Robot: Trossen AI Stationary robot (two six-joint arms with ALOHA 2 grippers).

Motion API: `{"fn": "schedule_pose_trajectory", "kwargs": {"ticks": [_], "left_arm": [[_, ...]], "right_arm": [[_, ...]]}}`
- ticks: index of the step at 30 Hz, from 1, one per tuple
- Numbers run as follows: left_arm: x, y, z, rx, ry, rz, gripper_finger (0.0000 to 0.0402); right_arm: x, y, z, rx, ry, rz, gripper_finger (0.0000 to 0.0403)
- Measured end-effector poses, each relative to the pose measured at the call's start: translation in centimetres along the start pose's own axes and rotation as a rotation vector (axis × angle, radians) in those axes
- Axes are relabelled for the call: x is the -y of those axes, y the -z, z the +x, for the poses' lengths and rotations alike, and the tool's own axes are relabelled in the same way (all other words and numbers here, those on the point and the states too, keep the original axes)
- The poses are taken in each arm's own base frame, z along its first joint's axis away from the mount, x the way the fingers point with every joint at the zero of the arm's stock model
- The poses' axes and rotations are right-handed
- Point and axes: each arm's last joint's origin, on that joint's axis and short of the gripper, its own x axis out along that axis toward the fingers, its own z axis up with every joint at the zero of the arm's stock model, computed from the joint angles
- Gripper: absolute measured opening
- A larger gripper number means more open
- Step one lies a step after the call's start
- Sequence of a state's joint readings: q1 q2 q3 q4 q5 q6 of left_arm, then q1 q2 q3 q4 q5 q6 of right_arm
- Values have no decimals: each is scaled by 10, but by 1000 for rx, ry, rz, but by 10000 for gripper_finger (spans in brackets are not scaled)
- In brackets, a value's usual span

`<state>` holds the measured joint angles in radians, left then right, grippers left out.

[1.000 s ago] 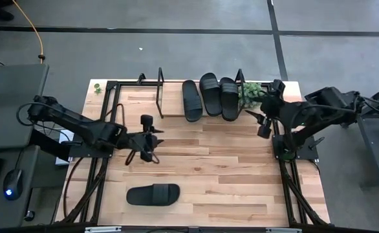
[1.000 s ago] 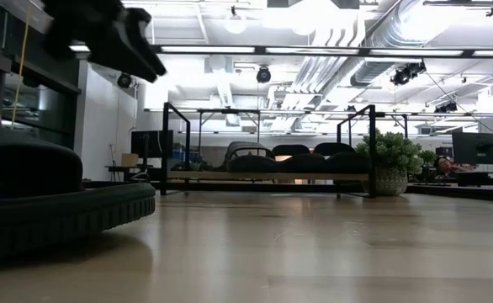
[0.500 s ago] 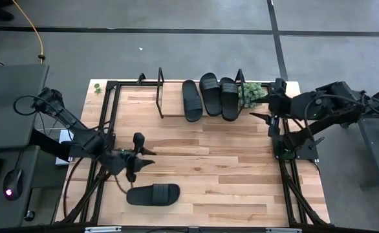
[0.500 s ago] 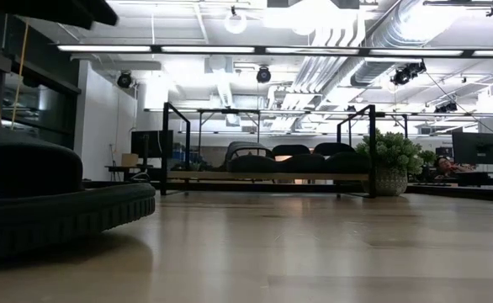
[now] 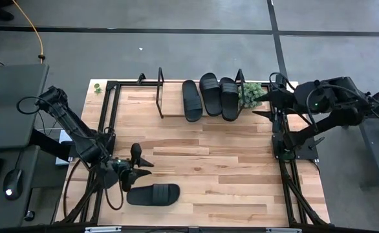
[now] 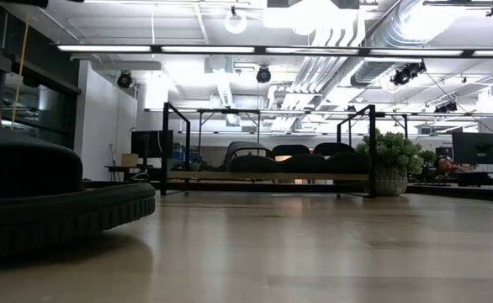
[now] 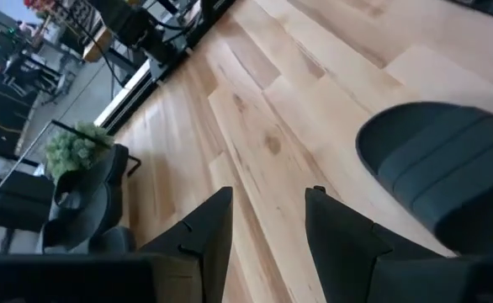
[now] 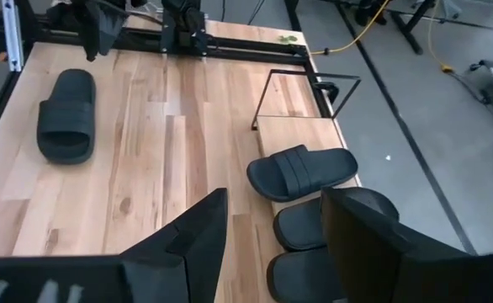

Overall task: Pick and place slides into the shelf
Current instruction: Put the black slipper on the shelf

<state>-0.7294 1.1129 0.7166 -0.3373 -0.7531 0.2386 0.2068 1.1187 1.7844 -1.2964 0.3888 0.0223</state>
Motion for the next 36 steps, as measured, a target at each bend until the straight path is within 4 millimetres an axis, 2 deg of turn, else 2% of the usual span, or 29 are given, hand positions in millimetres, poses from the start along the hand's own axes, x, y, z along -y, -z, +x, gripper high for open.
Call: {"fn": "schedule_pose_trajectory", "kwargs": {"ticks": [6,15,23,36], "left_arm": [[15,1,12,-43,68,-33,141],[22,-2,20,-38,52,-37,202],[30,-4,11,-16,13,20,235],[48,-8,-13,45,-82,141,239]], "right_arm": [[5,0,2,-11,-12,23,183],[12,1,4,-22,16,33,183],[16,1,5,-25,18,29,183],[18,1,6,-24,15,41,183]]}}
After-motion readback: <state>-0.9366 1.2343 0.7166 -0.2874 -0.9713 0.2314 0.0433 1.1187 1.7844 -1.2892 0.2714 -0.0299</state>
